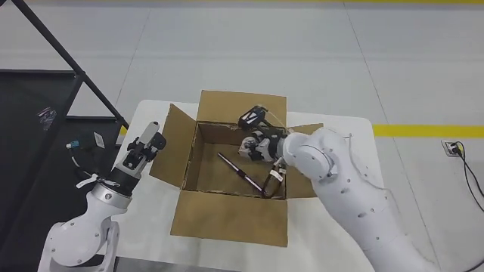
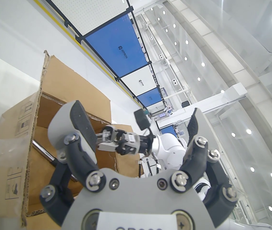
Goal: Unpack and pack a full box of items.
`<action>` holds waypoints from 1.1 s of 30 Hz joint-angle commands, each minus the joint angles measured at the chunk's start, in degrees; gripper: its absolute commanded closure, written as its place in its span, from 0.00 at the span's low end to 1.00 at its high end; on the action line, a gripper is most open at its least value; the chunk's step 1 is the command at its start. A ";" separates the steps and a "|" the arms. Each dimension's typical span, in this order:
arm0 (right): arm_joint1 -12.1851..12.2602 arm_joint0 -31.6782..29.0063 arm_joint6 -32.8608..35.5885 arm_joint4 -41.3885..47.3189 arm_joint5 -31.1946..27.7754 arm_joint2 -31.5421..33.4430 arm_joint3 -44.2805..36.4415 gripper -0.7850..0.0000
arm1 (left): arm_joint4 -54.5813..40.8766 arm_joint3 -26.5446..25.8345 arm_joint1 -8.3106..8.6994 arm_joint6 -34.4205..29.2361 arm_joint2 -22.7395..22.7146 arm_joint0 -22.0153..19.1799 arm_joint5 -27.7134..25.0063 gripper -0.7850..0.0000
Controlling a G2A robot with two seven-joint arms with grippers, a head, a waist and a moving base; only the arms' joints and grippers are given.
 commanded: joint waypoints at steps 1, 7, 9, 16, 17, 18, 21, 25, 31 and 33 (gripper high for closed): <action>1.45 -5.75 1.92 -1.90 0.44 6.13 -10.54 1.00 | 0.00 0.00 0.00 0.00 0.00 0.00 0.00 0.00; 3.78 -17.18 1.77 -6.13 3.54 18.57 -24.76 1.00 | 0.00 0.00 0.00 0.00 0.00 0.00 0.00 0.00; 4.33 -21.35 0.89 -7.20 4.26 22.37 -27.90 1.00 | 0.00 0.00 0.00 0.00 0.00 0.00 0.00 0.00; 5.55 -36.39 -3.00 -6.69 5.88 34.90 -35.49 1.00 | 0.00 0.00 0.00 0.00 0.00 0.00 0.00 0.00; 5.67 -37.96 -3.09 -6.32 5.77 36.24 -35.52 1.00 | 0.00 0.00 0.00 0.00 0.00 0.00 0.00 0.00; 5.80 -39.29 -3.07 -6.91 6.12 37.55 -35.12 1.00 | 0.00 0.00 0.00 0.00 0.00 0.00 0.00 0.00; 6.05 -41.66 -3.60 -6.95 5.59 38.93 -32.11 1.00 | 0.00 0.00 0.00 0.00 0.00 0.00 0.00 0.00; 6.37 -41.42 -5.37 -6.02 4.47 39.90 -24.48 1.00 | 0.00 0.00 0.00 0.00 0.00 0.00 0.00 0.00; 6.88 -39.95 -6.01 -6.56 3.16 39.40 -16.27 1.00 | 0.00 0.00 0.00 0.00 0.00 0.00 0.00 0.00; 7.03 -39.22 -6.03 -6.57 2.92 39.09 -13.90 1.00 | 0.00 0.00 0.00 0.00 0.00 0.00 0.00 0.00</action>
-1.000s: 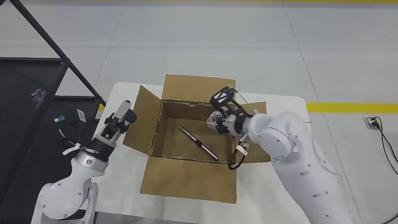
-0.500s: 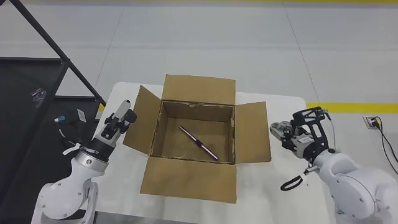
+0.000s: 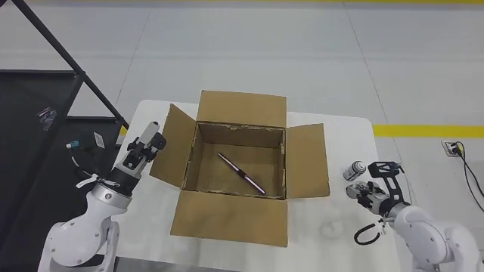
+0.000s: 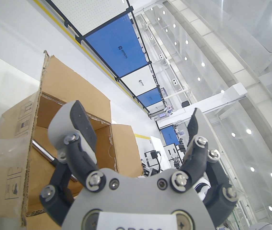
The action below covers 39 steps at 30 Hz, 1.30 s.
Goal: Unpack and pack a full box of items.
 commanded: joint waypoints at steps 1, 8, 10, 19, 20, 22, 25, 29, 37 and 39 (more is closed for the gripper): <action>0.15 0.89 0.33 -0.71 0.46 -0.45 2.47 1.00 | 0.00 0.00 0.00 0.00 0.00 0.00 0.00 0.00; 0.50 4.30 -0.17 -4.16 2.45 -2.94 9.12 1.00 | 0.00 0.00 0.00 0.00 0.00 0.00 0.00 0.00; 0.57 5.12 -0.48 -3.92 2.40 -3.43 10.80 0.95 | 0.00 0.00 0.00 0.00 0.00 0.00 0.00 0.00; 1.00 6.31 -1.42 -3.43 2.51 -4.19 13.22 0.17 | 0.00 0.00 0.00 0.00 0.00 0.00 0.00 0.00; 1.05 6.25 -1.57 -3.39 2.65 -4.16 13.06 0.00 | 0.00 0.00 0.00 0.00 0.00 0.00 0.00 0.00; 1.17 6.20 -1.89 -3.10 2.88 -3.88 12.26 0.00 | 0.00 0.00 0.00 0.00 0.00 0.00 0.00 0.00; 1.39 5.94 -3.17 -2.58 3.48 -2.85 10.01 0.00 | 0.00 0.00 0.00 0.00 0.00 0.00 0.00 0.00; 1.55 5.05 -5.80 -1.24 3.73 -1.90 1.32 0.00 | 0.00 0.00 0.00 0.00 0.00 0.00 0.00 0.00; 1.52 7.86 -7.15 0.80 -2.66 -10.27 -16.42 0.00 | 0.00 0.00 0.00 0.00 0.00 0.00 0.00 0.00; 1.32 11.63 -5.77 1.60 -4.58 -15.23 -16.44 0.00 | -0.10 -0.18 0.00 0.55 -0.09 0.30 -0.13 0.00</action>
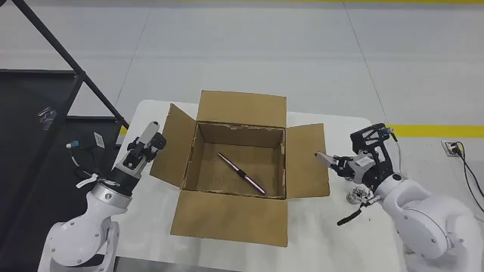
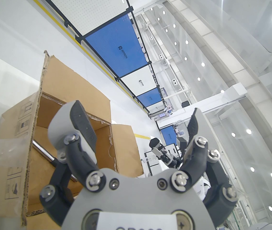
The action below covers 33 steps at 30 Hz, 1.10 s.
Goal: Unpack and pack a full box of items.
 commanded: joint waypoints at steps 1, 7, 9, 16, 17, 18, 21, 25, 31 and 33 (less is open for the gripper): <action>-0.24 4.73 2.06 0.59 -1.97 -5.93 1.02 0.00 | -0.16 -0.37 0.02 1.06 -0.33 0.65 -0.28 0.00; -2.53 21.07 8.39 2.56 -3.33 -24.72 13.38 0.00 | -1.40 -1.37 0.18 3.37 -2.66 3.57 -1.13 0.00; -3.92 26.45 8.74 2.51 -1.91 -30.86 19.24 0.00 | -1.72 -1.62 0.24 4.00 -3.40 4.54 -1.33 0.00; -10.56 41.17 6.74 5.90 1.39 -48.77 42.64 0.00 | -1.99 -2.24 0.31 4.87 -4.38 5.78 -1.59 0.00; -11.64 42.46 6.05 6.51 1.85 -50.69 45.70 0.00 | -1.99 -2.24 0.31 4.87 -4.38 5.78 -1.59 0.00; -12.71 43.58 5.22 7.45 2.19 -52.27 48.75 0.00 | -1.99 -2.24 0.31 4.87 -4.38 5.78 -1.59 0.00; -15.64 46.62 3.37 8.35 2.98 -56.17 57.29 0.00 | -1.99 -2.24 0.31 4.87 -4.38 5.78 -1.59 0.00; -19.09 48.93 0.82 9.44 3.76 -59.43 66.26 0.00 | -1.99 -2.24 0.31 4.87 -4.38 5.78 -1.59 0.00; -23.39 51.11 -0.61 8.11 5.38 -62.92 75.74 0.21 | -1.99 -2.24 0.31 4.87 -4.38 5.78 -1.59 0.00; -24.55 51.57 -1.16 7.52 6.19 -63.59 79.00 0.25 | -1.99 -2.24 0.31 4.87 -4.38 5.78 -1.59 0.00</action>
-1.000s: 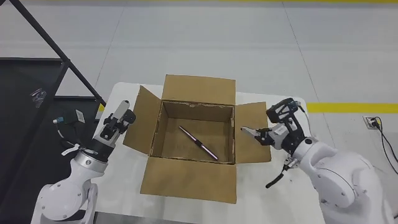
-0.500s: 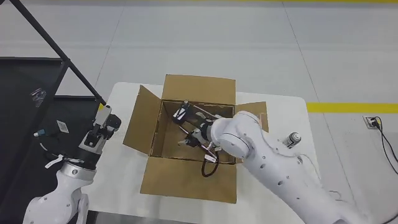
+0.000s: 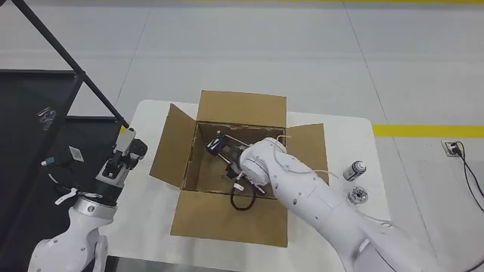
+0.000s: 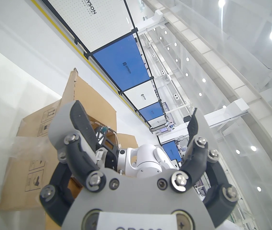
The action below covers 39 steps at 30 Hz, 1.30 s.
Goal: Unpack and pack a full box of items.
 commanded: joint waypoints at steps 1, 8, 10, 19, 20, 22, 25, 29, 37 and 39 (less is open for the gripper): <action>-1.15 0.25 -1.03 0.29 0.33 -0.27 3.22 0.27 | 0.00 0.00 0.00 0.00 0.00 0.00 0.00 0.00; -4.18 0.93 -2.98 0.77 -1.48 -0.82 11.32 0.33 | 0.00 0.00 0.00 0.00 0.00 0.00 0.00 0.00; -4.95 0.99 -3.26 0.74 -1.80 -0.97 12.91 0.34 | 0.00 0.00 0.00 0.00 0.00 0.00 0.00 0.00; -7.67 1.55 -4.04 -0.13 -2.84 -1.27 17.95 0.57 | 0.00 0.00 0.00 0.00 0.00 0.00 0.00 0.00; -7.88 1.63 -4.19 -0.24 -2.93 -1.25 18.40 0.59 | 0.00 0.00 0.00 0.00 0.00 0.00 0.00 0.00; -8.27 1.70 -4.41 -0.40 -3.09 -1.18 19.21 0.67 | 0.00 0.00 0.00 0.00 0.00 0.00 0.00 0.00; -8.77 1.87 -4.54 -0.64 -3.28 -1.02 20.39 0.73 | 0.00 0.00 0.00 0.00 0.00 0.00 0.00 0.00; -9.31 2.23 -3.89 -0.30 -4.24 -0.55 21.69 0.72 | 0.00 0.00 0.00 0.00 0.00 0.00 0.00 0.00; -10.25 2.83 -2.33 -0.16 -5.69 0.12 23.75 0.72 | 0.00 0.00 0.00 0.00 0.00 0.00 0.00 0.00; -10.48 2.88 -2.05 -0.30 -5.98 0.18 24.20 0.75 | 0.00 0.00 0.00 0.00 0.00 0.00 0.00 0.00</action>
